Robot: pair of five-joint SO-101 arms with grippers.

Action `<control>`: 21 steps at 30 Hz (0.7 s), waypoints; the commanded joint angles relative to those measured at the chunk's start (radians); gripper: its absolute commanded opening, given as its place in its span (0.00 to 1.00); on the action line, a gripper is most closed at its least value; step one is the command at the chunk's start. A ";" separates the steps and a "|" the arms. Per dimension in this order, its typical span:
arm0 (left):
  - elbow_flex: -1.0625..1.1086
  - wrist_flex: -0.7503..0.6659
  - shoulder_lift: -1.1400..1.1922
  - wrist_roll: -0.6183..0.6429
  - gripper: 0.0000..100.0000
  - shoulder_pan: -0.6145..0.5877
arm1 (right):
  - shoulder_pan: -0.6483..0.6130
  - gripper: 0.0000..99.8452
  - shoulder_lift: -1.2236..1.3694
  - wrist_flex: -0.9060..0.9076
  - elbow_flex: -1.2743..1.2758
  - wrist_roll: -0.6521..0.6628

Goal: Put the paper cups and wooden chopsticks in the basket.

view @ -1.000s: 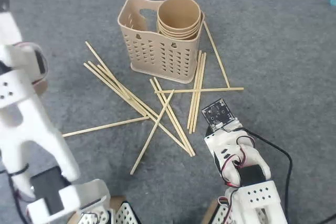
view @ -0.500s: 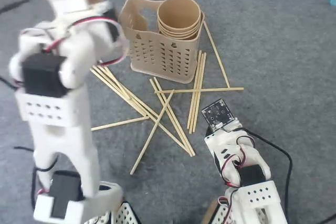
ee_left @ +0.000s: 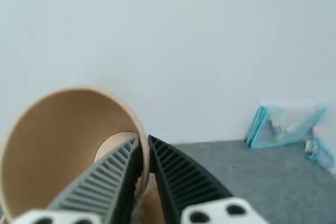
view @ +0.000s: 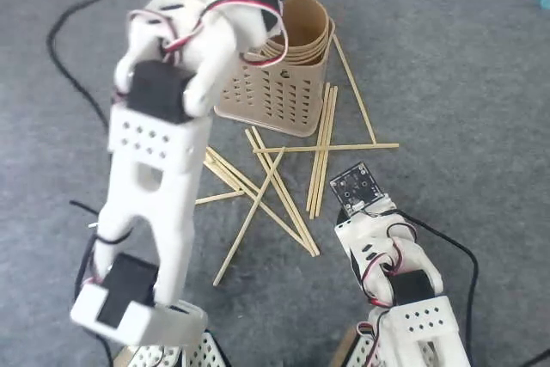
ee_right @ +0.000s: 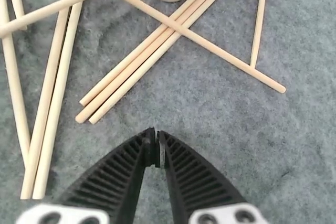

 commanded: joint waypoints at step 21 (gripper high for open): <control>0.002 0.112 0.129 -0.199 0.01 0.057 | 0.007 0.01 -0.019 -0.047 0.008 0.008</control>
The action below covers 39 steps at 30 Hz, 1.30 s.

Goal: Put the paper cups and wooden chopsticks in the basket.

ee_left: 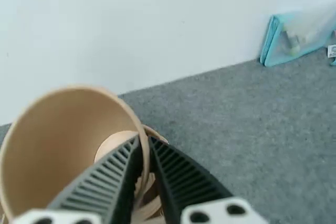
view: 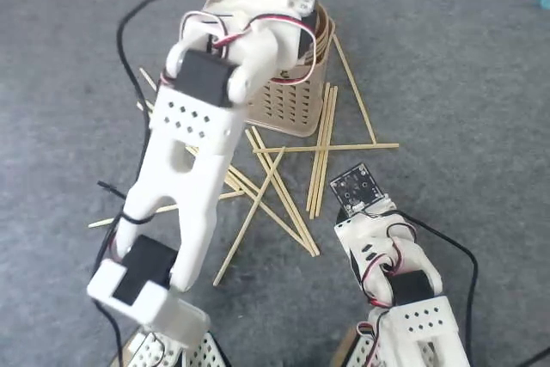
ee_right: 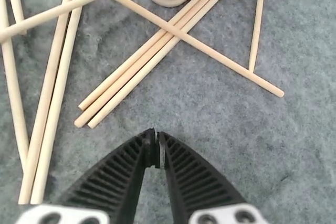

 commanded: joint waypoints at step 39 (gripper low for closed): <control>0.872 0.270 -0.902 -0.058 0.02 -0.721 | 0.013 0.01 -0.019 0.022 -0.009 0.006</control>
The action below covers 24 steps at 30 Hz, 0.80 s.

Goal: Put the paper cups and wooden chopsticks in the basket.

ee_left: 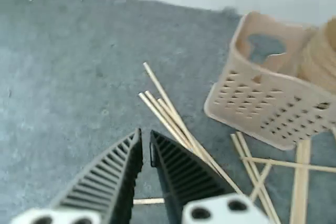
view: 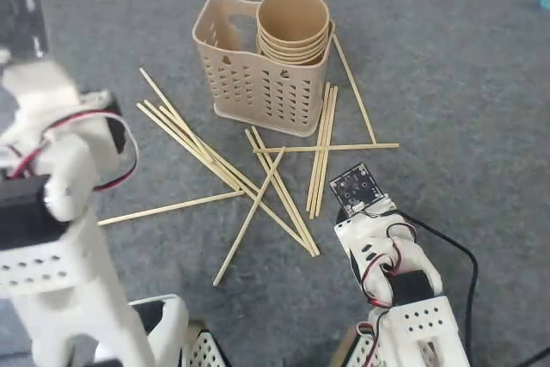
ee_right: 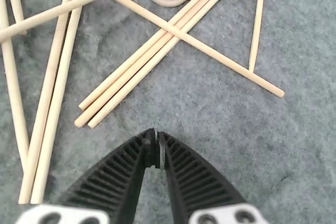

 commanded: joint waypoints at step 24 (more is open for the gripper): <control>1.366 -0.830 -0.446 -0.097 0.24 -0.158 | 0.131 0.01 0.214 0.130 -0.356 -0.196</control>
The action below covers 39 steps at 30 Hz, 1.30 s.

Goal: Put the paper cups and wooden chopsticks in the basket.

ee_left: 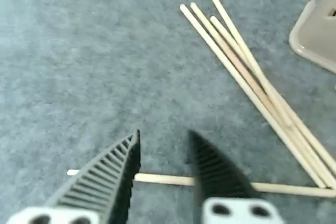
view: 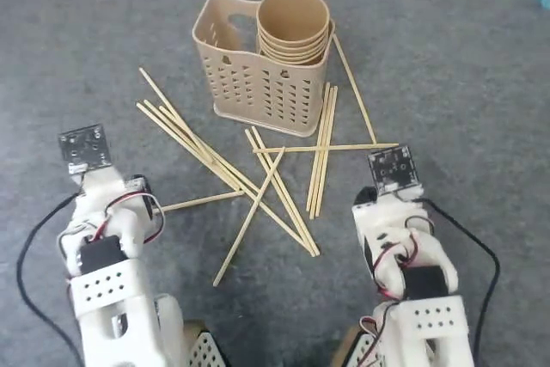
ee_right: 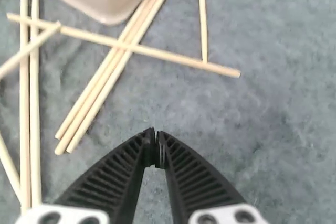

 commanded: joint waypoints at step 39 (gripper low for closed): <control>0.036 -0.138 -0.026 -0.008 0.25 -0.006 | 0.077 0.11 1.876 -0.111 -1.471 0.052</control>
